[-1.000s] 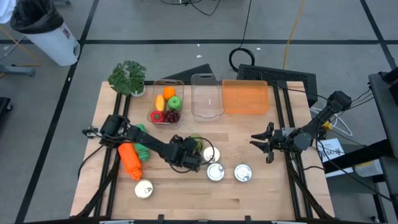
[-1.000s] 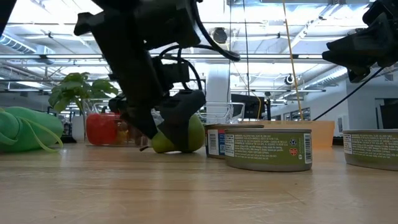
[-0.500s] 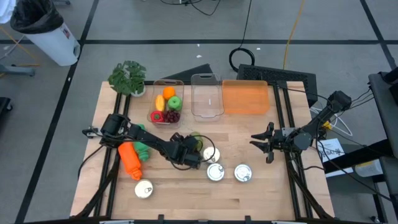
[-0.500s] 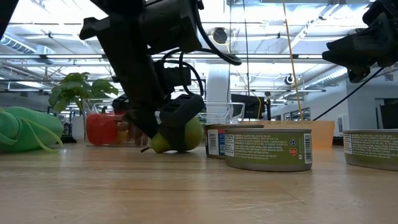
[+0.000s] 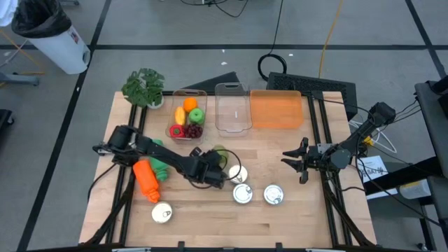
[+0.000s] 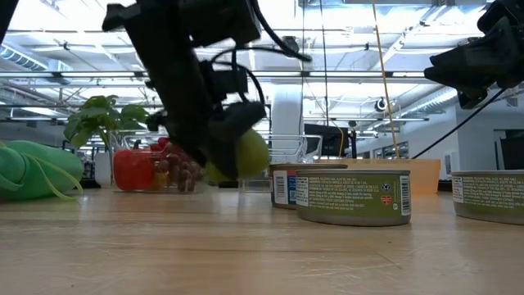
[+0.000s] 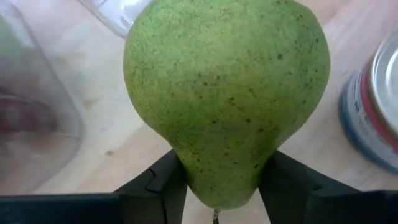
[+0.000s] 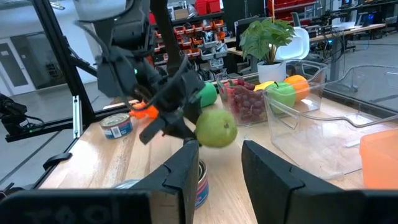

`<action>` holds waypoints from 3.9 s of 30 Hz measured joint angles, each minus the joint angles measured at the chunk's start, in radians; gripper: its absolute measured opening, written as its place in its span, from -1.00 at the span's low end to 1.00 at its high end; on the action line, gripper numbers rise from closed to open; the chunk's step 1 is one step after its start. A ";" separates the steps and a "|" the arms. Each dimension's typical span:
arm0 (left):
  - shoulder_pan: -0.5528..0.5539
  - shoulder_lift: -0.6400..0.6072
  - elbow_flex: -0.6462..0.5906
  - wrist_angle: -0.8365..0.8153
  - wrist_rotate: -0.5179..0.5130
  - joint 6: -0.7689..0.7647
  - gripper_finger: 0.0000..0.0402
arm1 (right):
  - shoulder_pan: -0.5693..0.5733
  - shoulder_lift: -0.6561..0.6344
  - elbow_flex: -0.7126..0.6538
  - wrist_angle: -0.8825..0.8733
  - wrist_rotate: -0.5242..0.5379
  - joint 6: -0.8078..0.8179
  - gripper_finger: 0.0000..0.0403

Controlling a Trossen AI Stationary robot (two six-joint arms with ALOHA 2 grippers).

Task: Pick & Place Food Item
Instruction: Put the green pear into the left transparent bin, then put the right green tuna can into the right transparent bin

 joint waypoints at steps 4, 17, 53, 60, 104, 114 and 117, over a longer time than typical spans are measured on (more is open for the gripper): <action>0.000 -0.073 0.000 -0.064 -0.031 -0.005 -0.08 | 0.000 0.000 0.000 0.001 0.000 0.000 -0.45; 0.046 -0.406 0.000 -0.197 -0.168 0.045 -0.16 | 0.000 0.000 0.000 0.000 0.000 0.000 -0.45; 0.794 -0.218 0.000 -0.093 0.278 0.442 -0.16 | 0.000 0.000 0.000 0.000 0.000 0.000 -0.45; 0.812 -0.198 0.000 -0.090 0.274 0.419 -0.13 | 0.000 0.000 0.000 0.000 0.000 0.000 -0.45; 0.770 -0.626 0.000 -0.140 0.359 0.561 0.59 | 0.000 0.000 0.000 0.000 0.000 0.000 -0.45; 0.646 -0.863 0.000 -0.280 0.392 0.608 0.58 | 0.000 0.000 0.000 0.000 0.000 0.000 -0.45; 0.611 -0.920 0.000 -0.357 0.398 0.606 0.60 | 0.000 0.000 0.000 0.000 0.000 0.000 -0.45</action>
